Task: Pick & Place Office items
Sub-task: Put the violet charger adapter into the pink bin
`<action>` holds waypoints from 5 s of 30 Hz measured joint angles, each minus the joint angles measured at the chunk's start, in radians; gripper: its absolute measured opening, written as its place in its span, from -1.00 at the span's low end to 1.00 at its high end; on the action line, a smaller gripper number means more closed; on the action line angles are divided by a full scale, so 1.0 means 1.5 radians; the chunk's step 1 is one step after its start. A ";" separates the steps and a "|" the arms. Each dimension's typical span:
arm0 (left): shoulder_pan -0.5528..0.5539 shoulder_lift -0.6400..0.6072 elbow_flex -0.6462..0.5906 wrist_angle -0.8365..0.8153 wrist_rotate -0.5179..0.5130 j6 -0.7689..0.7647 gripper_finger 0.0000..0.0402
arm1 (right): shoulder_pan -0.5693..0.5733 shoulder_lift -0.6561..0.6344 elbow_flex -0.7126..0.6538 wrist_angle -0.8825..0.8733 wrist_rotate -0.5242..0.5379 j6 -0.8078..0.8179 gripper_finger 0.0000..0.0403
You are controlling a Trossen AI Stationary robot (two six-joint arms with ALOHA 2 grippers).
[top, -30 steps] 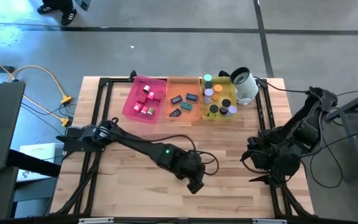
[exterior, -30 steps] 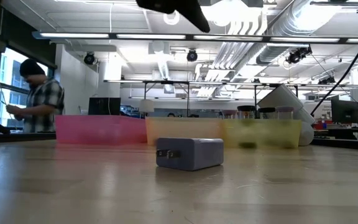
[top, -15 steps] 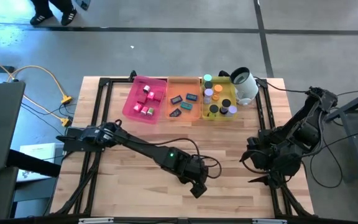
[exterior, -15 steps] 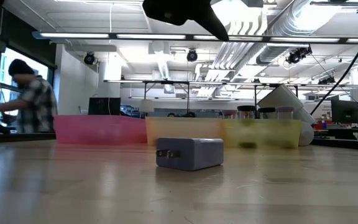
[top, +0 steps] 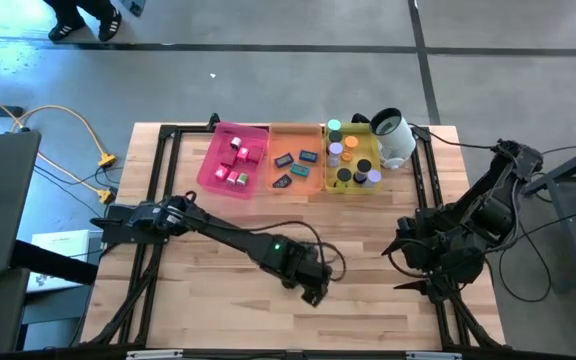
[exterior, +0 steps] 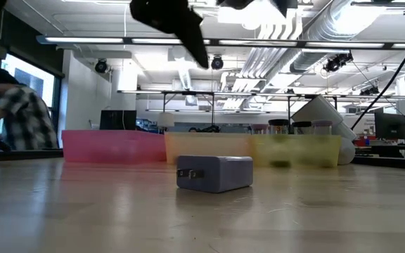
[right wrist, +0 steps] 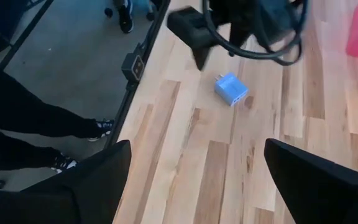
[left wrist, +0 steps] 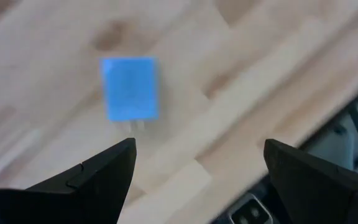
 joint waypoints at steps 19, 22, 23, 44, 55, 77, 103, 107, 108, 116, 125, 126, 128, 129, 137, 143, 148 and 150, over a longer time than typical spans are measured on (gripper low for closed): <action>-0.009 0.073 0.000 0.021 -0.060 -0.031 0.71 | 0.000 0.004 0.000 0.000 -0.012 0.000 0.77; -0.005 0.076 0.000 0.015 -0.063 -0.040 0.71 | 0.000 0.004 0.000 0.000 -0.011 -0.004 0.77; -0.004 0.076 -0.001 0.015 -0.065 -0.038 0.71 | 0.000 0.004 0.000 0.000 -0.011 -0.005 0.77; 0.009 0.117 0.001 -0.028 -0.088 0.019 0.71 | 0.000 0.004 0.000 -0.004 -0.009 -0.012 0.77; 0.010 0.145 -0.001 -0.018 -0.057 0.032 0.71 | 0.000 0.004 0.000 -0.006 -0.009 -0.018 0.77; 0.033 0.101 -0.001 -0.110 -0.015 0.051 -0.01 | 0.000 0.004 0.000 -0.007 -0.009 -0.017 0.77; 0.415 -0.207 -0.003 -0.282 -0.157 0.385 -0.01 | -0.046 -0.019 0.000 -0.011 0.079 0.088 0.77; 0.488 -0.207 -0.003 -0.282 -0.153 0.448 -0.01 | -0.064 -0.024 0.000 -0.011 0.079 0.117 0.77; 0.505 -0.207 -0.004 -0.282 -0.146 0.463 -0.01 | -0.068 -0.024 0.000 -0.011 0.082 0.122 0.77; 0.605 -0.208 -0.079 -0.282 -0.121 0.540 -0.01 | -0.090 -0.023 0.000 -0.005 0.129 0.138 0.77; 0.667 -0.208 -0.253 -0.263 -0.122 0.589 -0.01 | -0.113 -0.023 0.000 -0.005 0.171 0.135 0.77; 0.674 -0.208 -0.267 -0.253 -0.122 0.592 -0.01 | -0.116 -0.023 0.000 -0.005 0.171 0.135 0.77; 0.691 -0.208 -0.296 -0.230 -0.122 0.592 -0.01 | -0.122 -0.023 0.000 -0.005 0.171 0.135 0.77; 0.700 -0.208 -0.310 -0.218 -0.123 0.592 -0.01 | -0.124 -0.023 0.000 -0.005 0.171 0.135 0.77; 0.763 -0.208 -0.380 -0.154 -0.166 0.592 -0.01 | -0.129 -0.023 0.000 -0.005 0.181 0.137 0.77; 0.785 -0.208 -0.385 -0.104 -0.176 0.597 -0.01 | -0.129 -0.023 0.000 0.004 0.186 0.140 0.77; 0.785 -0.193 -0.385 -0.084 -0.172 0.597 -0.01 | -0.129 -0.023 0.000 0.004 0.214 0.143 0.77; 0.785 -0.176 -0.385 -0.086 -0.171 0.606 -0.01 | -0.129 -0.023 0.000 0.004 0.220 0.143 0.77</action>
